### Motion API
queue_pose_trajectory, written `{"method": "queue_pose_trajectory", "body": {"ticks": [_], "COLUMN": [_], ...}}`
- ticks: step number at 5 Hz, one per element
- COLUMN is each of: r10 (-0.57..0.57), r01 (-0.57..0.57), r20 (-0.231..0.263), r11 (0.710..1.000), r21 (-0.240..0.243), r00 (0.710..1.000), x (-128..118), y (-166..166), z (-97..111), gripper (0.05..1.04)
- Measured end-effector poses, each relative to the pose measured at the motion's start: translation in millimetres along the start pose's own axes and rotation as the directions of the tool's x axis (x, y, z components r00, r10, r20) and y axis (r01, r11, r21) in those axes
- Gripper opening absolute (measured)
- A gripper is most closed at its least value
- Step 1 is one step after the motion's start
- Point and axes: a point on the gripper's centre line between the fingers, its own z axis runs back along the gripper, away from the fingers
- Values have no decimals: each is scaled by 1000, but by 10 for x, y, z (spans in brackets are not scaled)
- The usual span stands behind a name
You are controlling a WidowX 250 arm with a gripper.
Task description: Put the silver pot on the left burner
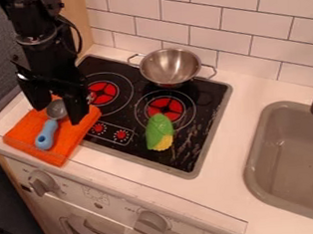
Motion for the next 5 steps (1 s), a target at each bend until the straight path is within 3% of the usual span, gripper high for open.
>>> {"method": "queue_pose_trajectory", "body": {"ticks": [1, 2, 4, 5], "r10": [1, -65, -237, -331], "r01": [-1, 65, 237, 331], "r20": [-22, -6, 37, 25], "r11": [1000, 996, 971, 944], "r21": [-18, -65, -8, 8], "r00": [1000, 998, 971, 943], "x": [2, 368, 1167, 1433], "y": [-28, -210, -597, -874], "z": [-65, -97, -113, -336], "gripper": [1000, 1000, 999, 1000]}}
